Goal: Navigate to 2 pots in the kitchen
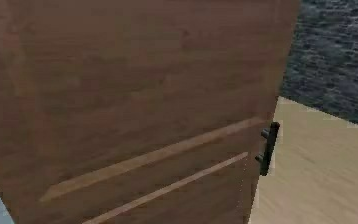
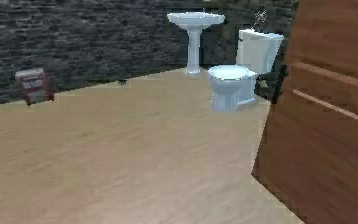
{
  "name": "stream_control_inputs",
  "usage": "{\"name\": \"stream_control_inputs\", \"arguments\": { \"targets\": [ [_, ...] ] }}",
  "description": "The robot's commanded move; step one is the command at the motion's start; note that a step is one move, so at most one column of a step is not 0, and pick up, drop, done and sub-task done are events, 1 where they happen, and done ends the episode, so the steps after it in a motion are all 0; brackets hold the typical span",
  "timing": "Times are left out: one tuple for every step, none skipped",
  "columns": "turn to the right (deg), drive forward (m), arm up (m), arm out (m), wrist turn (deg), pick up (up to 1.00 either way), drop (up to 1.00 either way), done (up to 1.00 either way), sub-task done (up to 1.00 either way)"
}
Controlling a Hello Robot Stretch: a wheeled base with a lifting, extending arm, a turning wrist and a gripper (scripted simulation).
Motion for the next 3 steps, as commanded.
{"name": "stream_control_inputs", "arguments": {
  "targets": [
    [-45.0, 0.00, 0.00, 0.00, 0.0, 0.00, 0.00, 0.00, 0.00],
    [-45.0, 0.00, 0.00, 0.00, 0.0, 0.00, 0.00, 0.00, 0.00],
    [-45.0, 0.00, 0.00, 0.00, 0.0, 0.00, 0.00, 0.00, 0.00]
  ]
}}
